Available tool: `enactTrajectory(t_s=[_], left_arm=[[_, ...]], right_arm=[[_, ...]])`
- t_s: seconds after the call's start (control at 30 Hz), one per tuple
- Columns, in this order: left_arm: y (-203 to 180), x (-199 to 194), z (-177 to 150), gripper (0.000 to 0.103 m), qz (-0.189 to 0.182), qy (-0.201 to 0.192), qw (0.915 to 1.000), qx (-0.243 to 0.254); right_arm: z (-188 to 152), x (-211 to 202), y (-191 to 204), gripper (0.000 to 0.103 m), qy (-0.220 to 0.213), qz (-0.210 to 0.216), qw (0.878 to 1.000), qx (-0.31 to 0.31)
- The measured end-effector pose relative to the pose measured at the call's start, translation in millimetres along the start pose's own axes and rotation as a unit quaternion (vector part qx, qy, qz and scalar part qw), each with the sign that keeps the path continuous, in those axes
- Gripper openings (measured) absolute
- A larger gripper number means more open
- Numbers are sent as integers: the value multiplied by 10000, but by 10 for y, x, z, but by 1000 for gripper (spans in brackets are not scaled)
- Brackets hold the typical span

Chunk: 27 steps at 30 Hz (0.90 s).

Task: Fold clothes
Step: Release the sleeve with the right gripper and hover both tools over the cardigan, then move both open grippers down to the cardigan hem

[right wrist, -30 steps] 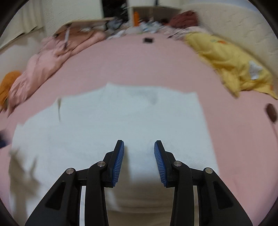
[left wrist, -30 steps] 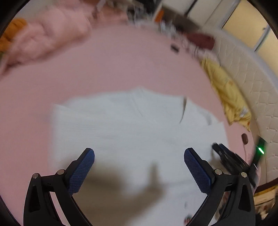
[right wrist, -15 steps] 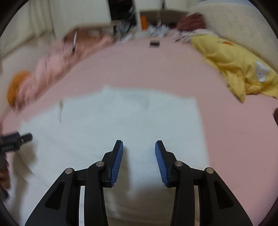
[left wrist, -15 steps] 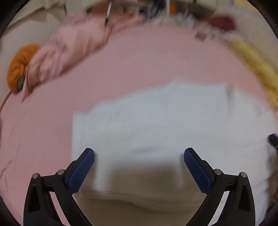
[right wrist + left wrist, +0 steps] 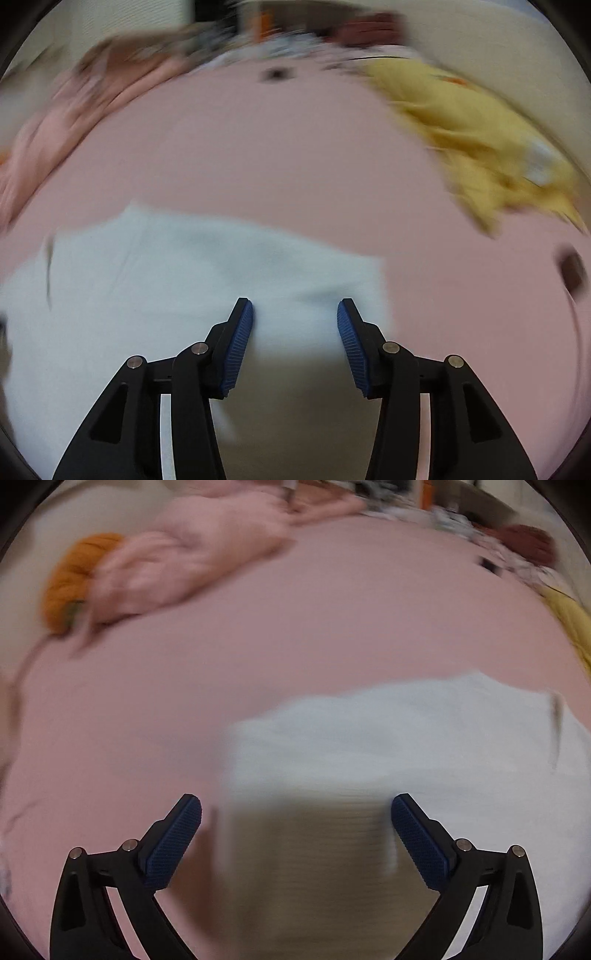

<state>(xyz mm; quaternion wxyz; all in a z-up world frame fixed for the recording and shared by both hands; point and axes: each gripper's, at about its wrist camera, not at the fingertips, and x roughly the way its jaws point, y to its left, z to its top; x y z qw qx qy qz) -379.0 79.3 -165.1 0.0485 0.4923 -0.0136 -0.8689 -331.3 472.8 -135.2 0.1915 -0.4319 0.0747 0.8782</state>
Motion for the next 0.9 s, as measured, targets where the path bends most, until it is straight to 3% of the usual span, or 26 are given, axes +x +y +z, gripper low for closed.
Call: enactTrajectory(t_s=[0.03,0.07,0.13,0.2,0.27,0.33,0.4,0.47,0.53,0.63,0.73,0.83,0.9], left_arm=[[67,-65,-12,103,91,-92,9999,-70],[115,-134,-34,103,96,-171,9997,-120],[42,-286,-158,103,-570,-203,9982,-23],[-73,-272,-282,103,-812,-86,9962,287],[-15,-36,-344,103,-314,265,9978,519],[248,91,-413,103,-689,667,9954,21],[457,-68,-429,103,-511,634,9960,-362],[548,-377,-487,103,7,253,9996,-160],[590,-717,-627,103,114,-40,9999,88],[563,-1183,-957,103,-4,-172,9991,387],[502,-1544,-1373,103,-303,-173,9976,605],[412,-1826,-1919,103,-423,19,9968,685],[380,-1871,-2305,103,-600,296,9966,488]], right_arm=[[-20,-117,-64,50,-123,-166,9994,272],[-47,-230,-109,50,-254,23,9987,441],[-219,-455,30,50,-306,706,9969,187],[-472,-549,219,50,-156,1102,9930,-385],[-707,-474,36,50,-33,740,9969,-260],[-879,-491,-194,48,-25,429,9991,49],[-964,-675,-376,52,-101,268,9991,315],[-1026,-930,-463,52,-140,203,9991,354],[-1088,-1185,-550,52,-180,138,9990,393],[-1239,-1542,-440,52,-125,213,9997,74],[-1634,-2009,-96,52,-94,473,9983,-324],[-2013,-2247,86,58,68,746,9965,-359],[-2347,-2334,169,64,224,846,9955,-375]])
